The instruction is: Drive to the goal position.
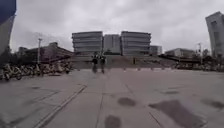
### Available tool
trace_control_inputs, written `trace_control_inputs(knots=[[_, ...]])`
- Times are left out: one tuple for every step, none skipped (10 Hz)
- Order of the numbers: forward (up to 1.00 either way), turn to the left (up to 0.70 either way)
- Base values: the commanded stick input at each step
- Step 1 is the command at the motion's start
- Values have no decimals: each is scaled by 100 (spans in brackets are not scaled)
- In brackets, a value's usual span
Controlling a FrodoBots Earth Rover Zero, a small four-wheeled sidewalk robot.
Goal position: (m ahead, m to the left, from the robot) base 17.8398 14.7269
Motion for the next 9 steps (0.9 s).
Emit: trace_control_inputs(knots=[[70,0],[70,0],[70,7],[70,35],[70,35],[70,35],[70,35],[70,19],[70,2]])
